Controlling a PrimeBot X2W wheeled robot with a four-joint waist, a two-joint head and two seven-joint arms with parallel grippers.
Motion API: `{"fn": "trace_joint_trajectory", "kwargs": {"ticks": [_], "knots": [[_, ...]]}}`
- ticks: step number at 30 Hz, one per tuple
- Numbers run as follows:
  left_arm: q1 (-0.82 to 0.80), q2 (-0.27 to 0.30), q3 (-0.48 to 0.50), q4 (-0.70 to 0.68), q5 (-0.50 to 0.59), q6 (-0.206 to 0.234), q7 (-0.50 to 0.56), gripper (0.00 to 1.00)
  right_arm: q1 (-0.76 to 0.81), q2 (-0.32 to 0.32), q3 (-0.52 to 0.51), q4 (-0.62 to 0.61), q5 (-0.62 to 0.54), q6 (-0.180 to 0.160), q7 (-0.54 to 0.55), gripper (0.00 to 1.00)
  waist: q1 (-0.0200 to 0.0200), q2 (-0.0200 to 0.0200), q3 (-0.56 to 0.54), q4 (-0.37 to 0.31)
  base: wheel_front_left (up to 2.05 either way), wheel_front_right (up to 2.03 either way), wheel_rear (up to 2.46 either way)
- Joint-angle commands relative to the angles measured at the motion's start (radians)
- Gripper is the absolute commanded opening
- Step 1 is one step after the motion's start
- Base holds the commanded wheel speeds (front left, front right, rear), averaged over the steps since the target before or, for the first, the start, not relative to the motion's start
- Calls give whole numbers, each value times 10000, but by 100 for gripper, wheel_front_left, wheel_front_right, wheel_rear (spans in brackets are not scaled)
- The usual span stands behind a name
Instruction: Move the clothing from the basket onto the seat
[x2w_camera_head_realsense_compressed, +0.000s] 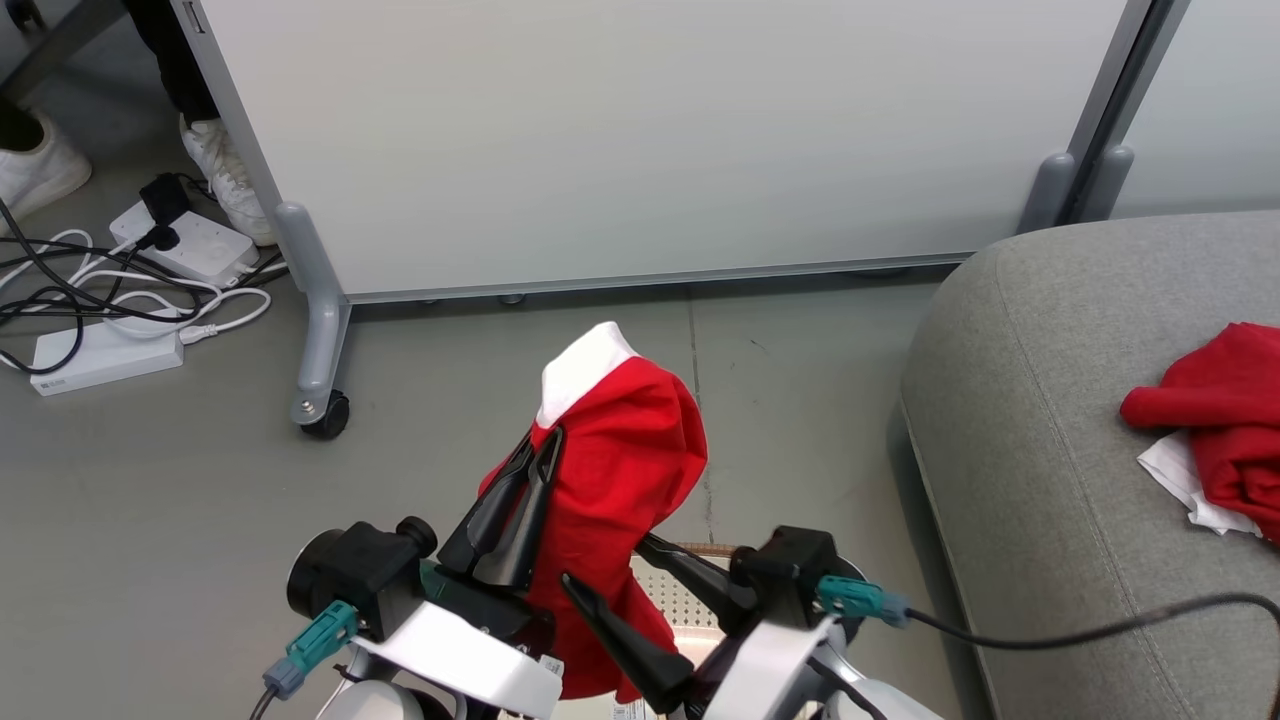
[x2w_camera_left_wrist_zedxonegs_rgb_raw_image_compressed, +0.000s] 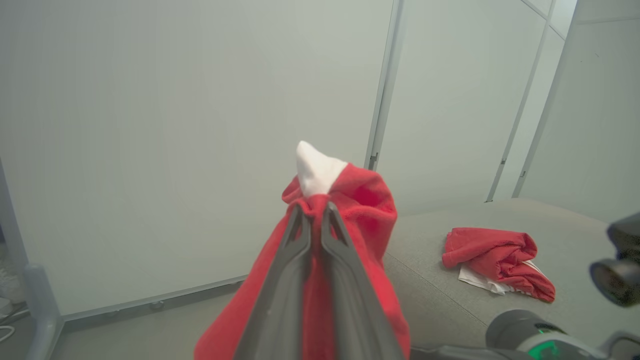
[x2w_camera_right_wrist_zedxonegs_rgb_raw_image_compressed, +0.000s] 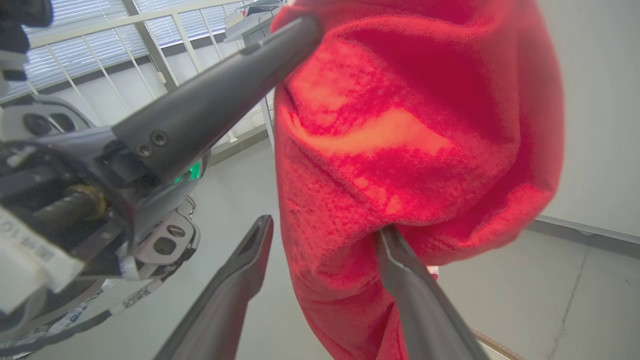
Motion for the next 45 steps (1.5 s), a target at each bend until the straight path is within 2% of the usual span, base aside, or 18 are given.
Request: {"fn": "trace_joint_trajectory", "kwargs": {"ticks": [1,5,6,7,8,14,15,16,17,23,30,39,45], "knots": [[-149,3,15,30,-58,-42,-68,0,-239,-53,134,140,188,6,-147,100,0,-1,-5,13,0,0,0],[-207,-20,-67,74,-55,-77,-74,0,-1020,-53,709,900,609,6,-499,100,0,-1,-12,52,0,0,0],[-227,-16,-88,88,-66,-94,-71,0,-1303,-48,900,1207,841,6,-686,71,0,-1,-15,69,0,0,0],[-227,-17,-97,92,-74,-98,-71,0,-1457,-51,1007,1345,857,6,-777,7,0,-1,-15,73,0,0,0],[-230,-12,-107,95,-77,-97,-74,0,-1578,-48,1101,1478,923,6,-856,0,0,-1,-12,73,0,0,0],[-206,52,-135,83,2,15,-47,0,-2063,-53,1305,2033,760,6,-1181,0,0,-1,-4,-25,0,0,0],[-195,67,-124,73,9,37,-38,19,-2113,-53,1263,2092,735,6,-1221,0,0,-1,1,-57,0,0,0],[-192,85,-118,57,28,76,-25,79,-2171,-56,1177,2133,657,6,-1284,0,0,-1,19,-98,0,0,0],[-220,117,-134,32,85,82,-27,100,-2193,-54,1066,2183,612,6,-1308,0,0,-1,39,-135,0,0,0],[-305,286,-300,-126,369,118,42,100,-2365,-51,221,2470,68,6,-1493,0,0,-1,155,-374,0,0,0],[-360,646,-1088,-98,873,-273,623,100,-2334,-50,-1234,2866,-970,6,-1434,0,0,-1,349,-813,0,0,0],[-281,865,-1844,239,1171,-700,973,100,-1704,-45,-2603,2786,-2097,6,-1145,0,0,-1,655,-1657,0,0,0],[-328,1054,-1819,259,1249,-614,1004,100,-1248,-48,-3190,2441,-2461,6,-979,0,0,-1,962,-2427,0,0,0]]}}
